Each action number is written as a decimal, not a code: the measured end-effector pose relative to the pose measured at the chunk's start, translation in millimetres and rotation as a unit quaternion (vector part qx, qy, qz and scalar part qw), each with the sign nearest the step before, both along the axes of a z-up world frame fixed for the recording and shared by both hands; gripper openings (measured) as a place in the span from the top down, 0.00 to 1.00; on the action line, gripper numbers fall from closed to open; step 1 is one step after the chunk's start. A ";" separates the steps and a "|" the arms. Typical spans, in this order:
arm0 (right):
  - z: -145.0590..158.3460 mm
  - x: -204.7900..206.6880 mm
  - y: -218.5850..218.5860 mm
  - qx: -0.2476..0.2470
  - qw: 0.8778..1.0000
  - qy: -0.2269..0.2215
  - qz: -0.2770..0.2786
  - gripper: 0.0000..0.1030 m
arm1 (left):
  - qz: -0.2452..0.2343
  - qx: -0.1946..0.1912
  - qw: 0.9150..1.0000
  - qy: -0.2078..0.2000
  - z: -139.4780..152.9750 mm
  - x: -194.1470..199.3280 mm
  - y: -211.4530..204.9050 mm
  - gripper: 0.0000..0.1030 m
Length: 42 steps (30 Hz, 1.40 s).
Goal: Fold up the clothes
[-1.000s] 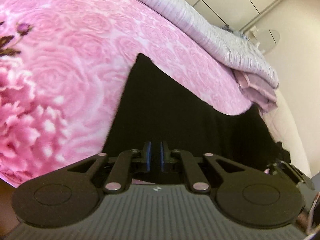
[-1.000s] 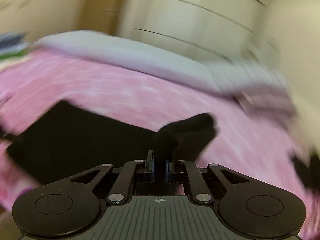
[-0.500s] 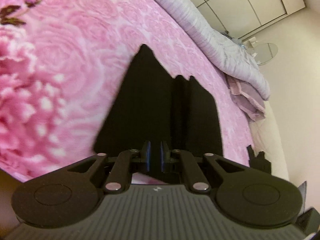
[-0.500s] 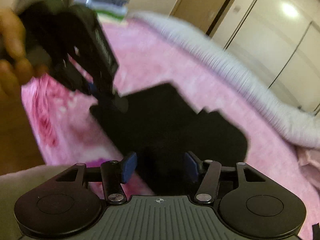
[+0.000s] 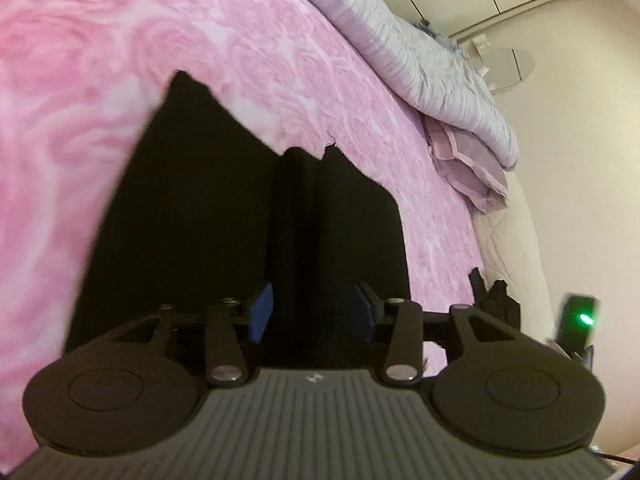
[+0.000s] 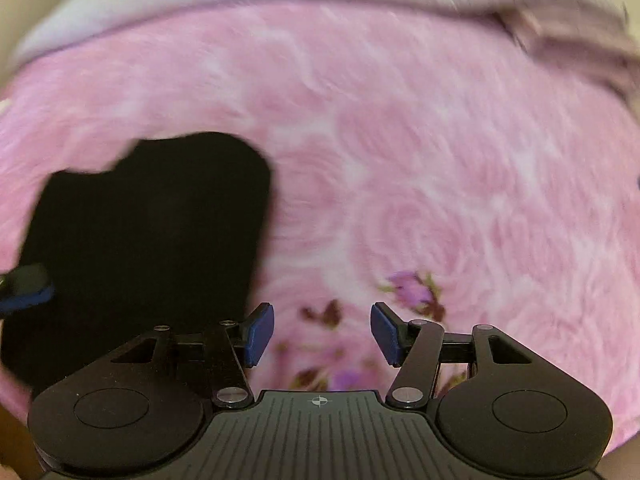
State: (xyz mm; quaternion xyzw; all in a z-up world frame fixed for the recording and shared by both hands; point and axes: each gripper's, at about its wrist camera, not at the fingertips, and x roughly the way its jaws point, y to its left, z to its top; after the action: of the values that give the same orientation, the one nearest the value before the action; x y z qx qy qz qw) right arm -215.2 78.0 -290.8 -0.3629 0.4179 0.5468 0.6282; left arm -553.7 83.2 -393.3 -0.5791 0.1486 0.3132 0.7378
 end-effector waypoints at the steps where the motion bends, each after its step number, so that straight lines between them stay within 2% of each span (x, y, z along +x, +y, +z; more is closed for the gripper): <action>1: -8.8 3.4 9.5 -0.018 1.000 0.007 -0.007 0.44 | -0.002 -0.008 1.000 -0.006 -4.8 3.6 6.6 0.59; 5: -33.6 -2.8 21.0 -0.035 0.997 0.061 -0.016 0.44 | 0.013 -0.036 0.998 -0.044 -25.9 9.9 22.0 0.59; 6: -34.2 -5.3 20.7 -0.030 0.998 0.055 -0.015 0.45 | 0.015 -0.038 0.998 -0.052 -26.7 10.7 23.8 0.63; 7: -33.4 -7.3 20.2 -0.027 0.998 0.053 -0.014 0.45 | 0.011 -0.034 0.998 -0.054 -25.8 11.9 24.2 0.75; 8: -32.4 -9.3 19.9 -0.025 0.998 0.053 -0.013 0.49 | 0.002 -0.025 0.998 -0.052 -23.4 13.0 23.8 0.82; 9: -30.5 -11.7 18.4 -0.025 0.998 0.058 -0.012 0.52 | -0.002 -0.011 0.999 -0.048 -17.9 11.9 22.2 0.83; 11: -29.5 -14.4 20.5 -0.025 0.997 0.070 -0.007 0.68 | -0.006 0.023 0.999 -0.038 -3.4 7.1 17.3 0.84; 13: -28.7 -24.5 27.1 -0.024 0.996 0.082 0.006 0.79 | -0.005 0.057 0.998 -0.026 14.5 -1.5 9.8 0.84; 17: -17.5 -52.5 34.4 -0.011 0.997 0.072 0.039 0.80 | 0.018 0.098 0.995 0.008 39.2 -30.9 4.7 0.86; 18: -14.3 -58.1 35.9 -0.009 0.996 0.075 0.043 0.80 | 0.026 0.106 0.994 0.018 44.1 -39.3 4.2 0.89; 21: -8.1 -69.7 40.9 -0.003 0.994 0.094 0.057 0.80 | 0.062 0.089 0.993 0.041 35.3 -67.4 11.2 0.93; 23: -7.1 -76.0 44.9 -0.002 0.992 0.108 0.063 0.80 | 0.057 0.072 0.995 0.045 22.1 -73.0 16.0 0.92; 24: -7.1 -80.5 45.9 -0.001 0.993 0.100 0.068 0.80 | 0.052 0.064 0.996 0.046 15.5 -74.7 18.4 0.92; 26: -8.7 -87.6 46.9 0.002 0.994 0.077 0.075 0.80 | 0.054 0.054 0.997 0.022 7.6 -75.4 17.1 0.91; 30: -10.1 -79.5 42.9 0.006 0.993 0.096 0.062 0.79 | 0.074 0.035 0.997 -0.005 -2.6 -79.3 15.4 0.90; 40: -10.4 -87.5 43.8 0.008 0.995 0.070 0.071 0.79 | 0.068 0.030 0.997 -0.002 -5.8 -78.1 16.9 0.87; 42: -10.9 -86.8 43.9 0.007 0.995 0.071 0.070 0.79 | 0.058 0.031 0.998 0.002 -6.0 -74.9 17.8 0.83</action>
State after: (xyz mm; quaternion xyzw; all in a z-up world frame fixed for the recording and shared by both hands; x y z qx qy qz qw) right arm -302.0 121.9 -301.8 -0.3469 0.4308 0.6171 0.5596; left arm -628.6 101.0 -399.3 -0.5631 0.1071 0.3611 0.7356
